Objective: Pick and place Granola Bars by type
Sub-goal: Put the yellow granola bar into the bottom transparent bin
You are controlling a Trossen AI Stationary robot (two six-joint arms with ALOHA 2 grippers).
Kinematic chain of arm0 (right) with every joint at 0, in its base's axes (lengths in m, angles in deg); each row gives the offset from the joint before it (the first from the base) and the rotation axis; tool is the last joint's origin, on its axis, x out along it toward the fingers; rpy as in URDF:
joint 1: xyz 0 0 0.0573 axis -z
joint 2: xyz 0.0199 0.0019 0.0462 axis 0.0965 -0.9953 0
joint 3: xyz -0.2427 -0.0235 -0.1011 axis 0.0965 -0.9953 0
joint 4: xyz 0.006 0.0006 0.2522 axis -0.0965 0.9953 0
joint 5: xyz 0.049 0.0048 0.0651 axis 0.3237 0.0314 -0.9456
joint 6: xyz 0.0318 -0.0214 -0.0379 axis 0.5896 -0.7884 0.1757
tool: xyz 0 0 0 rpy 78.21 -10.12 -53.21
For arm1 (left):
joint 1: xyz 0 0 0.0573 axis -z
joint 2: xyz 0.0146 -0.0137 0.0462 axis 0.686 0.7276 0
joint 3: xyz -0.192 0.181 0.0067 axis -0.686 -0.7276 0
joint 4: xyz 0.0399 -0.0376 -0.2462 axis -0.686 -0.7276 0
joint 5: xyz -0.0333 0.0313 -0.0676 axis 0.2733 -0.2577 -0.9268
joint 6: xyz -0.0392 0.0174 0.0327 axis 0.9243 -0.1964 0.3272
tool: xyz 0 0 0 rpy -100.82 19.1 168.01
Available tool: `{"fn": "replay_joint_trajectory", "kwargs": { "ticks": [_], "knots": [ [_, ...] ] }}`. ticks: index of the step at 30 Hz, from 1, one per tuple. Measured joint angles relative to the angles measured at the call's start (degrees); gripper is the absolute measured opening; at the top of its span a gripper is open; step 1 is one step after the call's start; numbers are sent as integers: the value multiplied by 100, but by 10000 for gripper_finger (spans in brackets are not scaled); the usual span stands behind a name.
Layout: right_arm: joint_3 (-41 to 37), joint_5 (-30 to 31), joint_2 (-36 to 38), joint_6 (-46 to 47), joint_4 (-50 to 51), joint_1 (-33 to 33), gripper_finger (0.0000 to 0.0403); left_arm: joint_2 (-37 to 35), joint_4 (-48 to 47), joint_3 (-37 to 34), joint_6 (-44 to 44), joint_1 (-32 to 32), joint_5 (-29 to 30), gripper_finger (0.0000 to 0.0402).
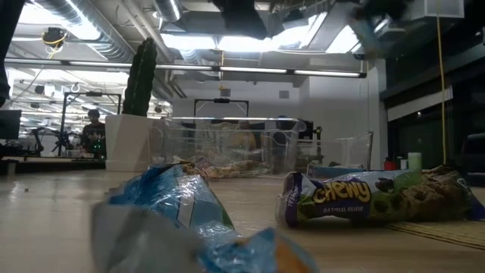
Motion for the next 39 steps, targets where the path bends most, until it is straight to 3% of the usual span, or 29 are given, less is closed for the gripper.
{"fn": "replay_joint_trajectory", "kwargs": {
  "ticks": [2, 6, 12, 15, 22, 30, 39],
  "knots": [
    [0, -97, -31, -592, -902, 333, 6, 0, 262, 0, 0, 2, -202, 129],
    [4, -1167, -75, -1243, -2343, 1117, 6, 0, 807, 0, 5, 2, -461, 129],
    [4, -2526, -222, -1389, -2861, 1869, 6, 0, 1455, 0, 285, 59, -639, 130],
    [4, -2930, -359, -1440, -3096, 1999, 8, 0, 1638, 0, 154, 177, -638, 130],
    [4, -3490, -718, -1561, -3754, 2112, 4, 0, 1859, 0, 43, 331, -691, 138],
    [52, -3905, -1027, -1554, -4306, 2185, 6, 0, 1914, 0, 372, 324, -790, 198],
    [1069, -3965, -1631, -1976, -3848, 2183, 8, 0, 2201, -2, 391, 346, -860, 220]
  ]
}}
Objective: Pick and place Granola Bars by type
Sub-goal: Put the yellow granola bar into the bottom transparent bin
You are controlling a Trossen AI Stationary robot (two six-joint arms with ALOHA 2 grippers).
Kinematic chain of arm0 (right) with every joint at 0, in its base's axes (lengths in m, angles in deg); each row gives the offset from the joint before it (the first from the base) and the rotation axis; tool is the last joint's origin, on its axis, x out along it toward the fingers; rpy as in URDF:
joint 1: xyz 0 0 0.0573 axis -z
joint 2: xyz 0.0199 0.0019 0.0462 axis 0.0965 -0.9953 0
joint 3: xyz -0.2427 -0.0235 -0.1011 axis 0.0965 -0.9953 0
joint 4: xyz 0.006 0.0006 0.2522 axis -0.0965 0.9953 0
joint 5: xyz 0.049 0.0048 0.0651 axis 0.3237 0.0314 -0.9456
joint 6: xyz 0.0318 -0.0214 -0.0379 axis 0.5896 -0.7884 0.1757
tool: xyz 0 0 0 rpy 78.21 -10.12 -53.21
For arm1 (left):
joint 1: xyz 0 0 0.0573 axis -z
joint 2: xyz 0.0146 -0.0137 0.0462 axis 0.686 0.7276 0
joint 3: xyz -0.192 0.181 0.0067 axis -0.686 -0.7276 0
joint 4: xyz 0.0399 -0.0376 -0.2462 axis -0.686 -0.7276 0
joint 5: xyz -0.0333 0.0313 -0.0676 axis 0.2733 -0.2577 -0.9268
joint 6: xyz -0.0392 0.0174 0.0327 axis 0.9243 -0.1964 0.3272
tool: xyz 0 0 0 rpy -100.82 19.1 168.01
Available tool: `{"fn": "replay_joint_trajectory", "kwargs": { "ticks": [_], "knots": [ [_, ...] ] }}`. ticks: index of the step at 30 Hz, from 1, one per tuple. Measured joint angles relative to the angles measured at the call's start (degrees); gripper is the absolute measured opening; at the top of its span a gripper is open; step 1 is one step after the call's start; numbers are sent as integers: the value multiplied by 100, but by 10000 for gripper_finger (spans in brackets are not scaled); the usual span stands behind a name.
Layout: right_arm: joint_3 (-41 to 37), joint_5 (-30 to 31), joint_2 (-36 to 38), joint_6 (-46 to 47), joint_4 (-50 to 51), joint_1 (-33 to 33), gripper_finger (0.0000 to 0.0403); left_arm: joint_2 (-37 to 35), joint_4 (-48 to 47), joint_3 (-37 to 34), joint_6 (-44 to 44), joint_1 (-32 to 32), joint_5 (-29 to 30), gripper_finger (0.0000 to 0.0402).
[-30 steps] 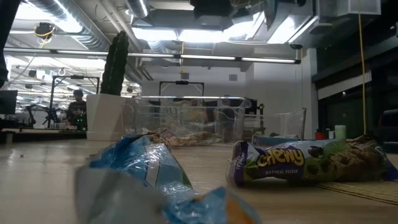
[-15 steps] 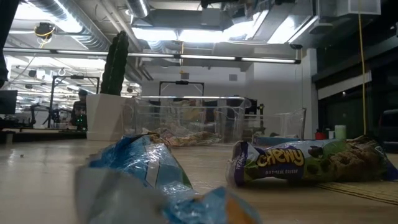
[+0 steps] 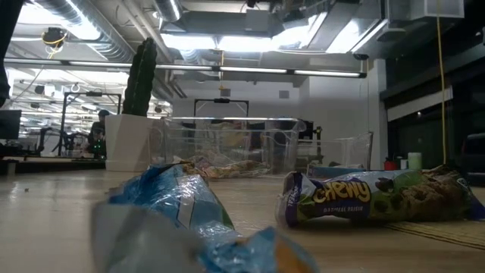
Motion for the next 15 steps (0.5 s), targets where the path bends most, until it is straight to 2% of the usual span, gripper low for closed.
{"fn": "replay_joint_trajectory", "kwargs": {
  "ticks": [7, 15],
  "knots": [
    [528, 5, -395, -263, 557, 0, 7, 0, -3, 0, 46, -3, 382, 186],
    [553, 12, -442, -289, 560, 0, 8, 0, -13, 0, 13, -3, 388, 89]
  ]
}}
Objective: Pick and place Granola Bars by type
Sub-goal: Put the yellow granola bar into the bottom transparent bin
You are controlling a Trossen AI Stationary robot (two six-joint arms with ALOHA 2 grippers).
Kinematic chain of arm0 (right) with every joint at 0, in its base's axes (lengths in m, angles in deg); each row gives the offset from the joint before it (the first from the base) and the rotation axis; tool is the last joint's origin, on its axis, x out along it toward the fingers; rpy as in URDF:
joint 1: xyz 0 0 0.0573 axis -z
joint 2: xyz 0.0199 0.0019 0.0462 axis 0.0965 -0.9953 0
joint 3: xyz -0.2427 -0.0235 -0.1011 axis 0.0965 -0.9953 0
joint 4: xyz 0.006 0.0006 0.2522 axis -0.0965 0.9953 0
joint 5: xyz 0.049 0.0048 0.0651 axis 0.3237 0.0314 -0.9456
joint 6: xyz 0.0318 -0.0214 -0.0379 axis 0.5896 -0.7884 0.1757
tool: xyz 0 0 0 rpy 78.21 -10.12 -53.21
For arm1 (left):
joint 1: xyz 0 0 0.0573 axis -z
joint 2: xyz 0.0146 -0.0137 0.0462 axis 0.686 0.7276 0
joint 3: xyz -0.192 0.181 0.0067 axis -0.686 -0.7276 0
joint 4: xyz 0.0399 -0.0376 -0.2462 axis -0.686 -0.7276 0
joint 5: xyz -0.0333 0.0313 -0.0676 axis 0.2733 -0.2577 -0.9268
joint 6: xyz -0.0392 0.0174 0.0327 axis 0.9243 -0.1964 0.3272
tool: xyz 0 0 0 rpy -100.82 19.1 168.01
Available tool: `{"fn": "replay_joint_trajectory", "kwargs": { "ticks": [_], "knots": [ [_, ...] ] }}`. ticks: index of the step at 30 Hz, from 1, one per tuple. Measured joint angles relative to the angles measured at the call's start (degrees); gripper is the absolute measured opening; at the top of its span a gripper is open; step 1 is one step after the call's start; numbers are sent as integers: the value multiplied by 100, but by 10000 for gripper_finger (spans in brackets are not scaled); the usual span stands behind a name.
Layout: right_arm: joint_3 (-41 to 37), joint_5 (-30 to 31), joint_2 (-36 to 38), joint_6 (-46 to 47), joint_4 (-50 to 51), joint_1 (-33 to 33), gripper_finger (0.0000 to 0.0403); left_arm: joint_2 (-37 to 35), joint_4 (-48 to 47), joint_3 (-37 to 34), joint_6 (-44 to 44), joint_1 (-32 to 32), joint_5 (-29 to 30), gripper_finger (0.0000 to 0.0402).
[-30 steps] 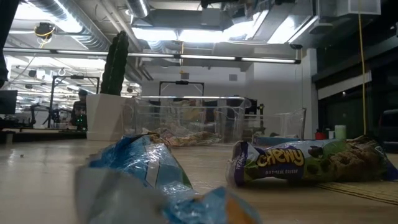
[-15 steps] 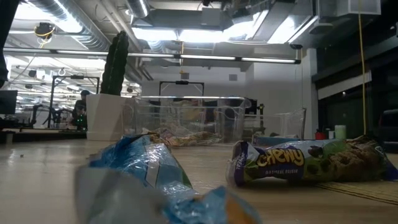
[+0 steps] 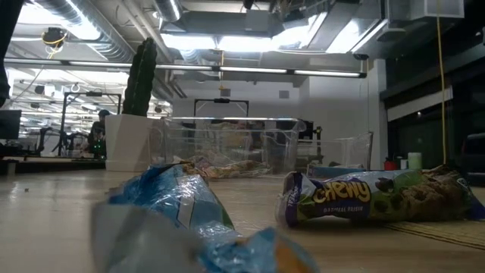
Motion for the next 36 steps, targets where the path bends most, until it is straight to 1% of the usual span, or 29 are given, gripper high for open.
{"fn": "replay_joint_trajectory", "kwargs": {
  "ticks": [4, 7, 12, 14, 16, 19, 22, 25, 28, 32, 35, 36],
  "knots": [
    [0, 2, 0, -2, 2, 0, 12, 0, 6, 0, -10, -22, 1, 43],
    [0, -152, 0, 0, 1, 0, 30, 0, 2, 0, -13, -21, 0, 24],
    [-2, -363, 178, 0, 75, 0, 77, -2, 22, 0, -19, -22, 5, 23],
    [55, -352, 305, -9, 327, 11, 99, -29, -34, 0, -20, -37, 38, 25],
    [232, -128, 428, -42, 786, 45, 118, -86, -34, 0, -17, -57, 74, 24],
    [491, 432, 540, -195, 1814, 127, 139, -305, -75, -4, -18, -69, 236, 18],
    [553, 925, 668, -350, 2601, 156, 147, -584, -327, -4, -29, -67, 365, 17],
    [570, 1174, 841, -347, 3015, 158, 149, -771, -753, -2, -3, -87, 489, 20],
    [570, 1320, 936, -332, 3212, 160, 149, -846, -1121, -2, 37, -92, 522, 21],
    [496, 1335, 1054, -331, 3094, 162, 149, -856, -1477, -2, 34, -93, 540, 17],
    [394, 1354, 1070, -332, 3061, 160, 149, -748, -2144, 7, 72, -163, 661, 18],
    [357, 1361, 1062, -328, 3058, 162, 149, -679, -2436, 6, 106, -192, 621, 19]
  ]
}}
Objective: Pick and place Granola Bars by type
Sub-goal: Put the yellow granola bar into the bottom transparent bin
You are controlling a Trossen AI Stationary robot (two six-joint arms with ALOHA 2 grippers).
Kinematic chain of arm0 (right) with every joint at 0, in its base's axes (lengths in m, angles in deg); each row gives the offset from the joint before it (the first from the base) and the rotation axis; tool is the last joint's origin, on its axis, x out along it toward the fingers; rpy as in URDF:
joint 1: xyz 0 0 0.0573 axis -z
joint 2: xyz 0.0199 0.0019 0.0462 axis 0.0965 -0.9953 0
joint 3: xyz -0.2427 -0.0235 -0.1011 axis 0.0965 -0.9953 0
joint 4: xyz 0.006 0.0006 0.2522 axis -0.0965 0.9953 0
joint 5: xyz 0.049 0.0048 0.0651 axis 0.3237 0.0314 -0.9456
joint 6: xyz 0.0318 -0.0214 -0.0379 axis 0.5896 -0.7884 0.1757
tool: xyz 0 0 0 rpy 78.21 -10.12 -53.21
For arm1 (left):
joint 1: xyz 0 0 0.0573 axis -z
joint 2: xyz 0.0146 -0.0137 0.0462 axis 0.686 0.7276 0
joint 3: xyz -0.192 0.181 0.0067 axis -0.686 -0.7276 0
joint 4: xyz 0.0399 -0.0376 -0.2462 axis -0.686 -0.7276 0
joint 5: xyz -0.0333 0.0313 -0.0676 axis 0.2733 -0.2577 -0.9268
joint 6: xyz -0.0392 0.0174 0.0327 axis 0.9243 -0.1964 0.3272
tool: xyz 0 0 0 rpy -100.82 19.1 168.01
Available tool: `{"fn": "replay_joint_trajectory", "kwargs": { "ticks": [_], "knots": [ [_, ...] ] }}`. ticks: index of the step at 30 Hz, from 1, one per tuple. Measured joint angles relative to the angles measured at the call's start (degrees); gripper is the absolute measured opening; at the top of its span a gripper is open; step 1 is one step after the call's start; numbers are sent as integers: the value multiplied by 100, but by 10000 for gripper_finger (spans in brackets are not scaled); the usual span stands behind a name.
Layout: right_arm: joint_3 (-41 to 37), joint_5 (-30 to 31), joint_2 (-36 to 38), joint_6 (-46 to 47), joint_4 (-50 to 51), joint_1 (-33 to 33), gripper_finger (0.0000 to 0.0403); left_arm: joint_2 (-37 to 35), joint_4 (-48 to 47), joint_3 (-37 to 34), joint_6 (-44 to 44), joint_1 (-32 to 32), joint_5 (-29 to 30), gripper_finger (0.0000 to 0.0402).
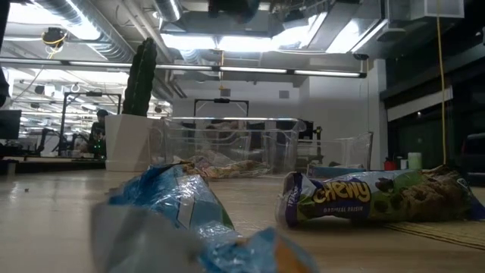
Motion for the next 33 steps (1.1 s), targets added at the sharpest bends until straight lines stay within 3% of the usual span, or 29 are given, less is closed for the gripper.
{"fn": "replay_joint_trajectory", "kwargs": {
  "ticks": [4, 16, 23, 33],
  "knots": [
    [-180, -2, 11, 2, -35, -2, 149, 289, -619, -8, 21, -70, -464, 21],
    [-346, -2, 33, 4, 15, -2, 149, 806, -1578, -125, -85, -202, -334, 20],
    [-346, -2, 33, 0, 17, -4, 149, 1182, -1220, -1160, -251, -225, -706, 17],
    [-346, 3, 31, -114, 8, -2, 149, 1684, -502, -1572, -523, -203, -634, 21]
  ]
}}
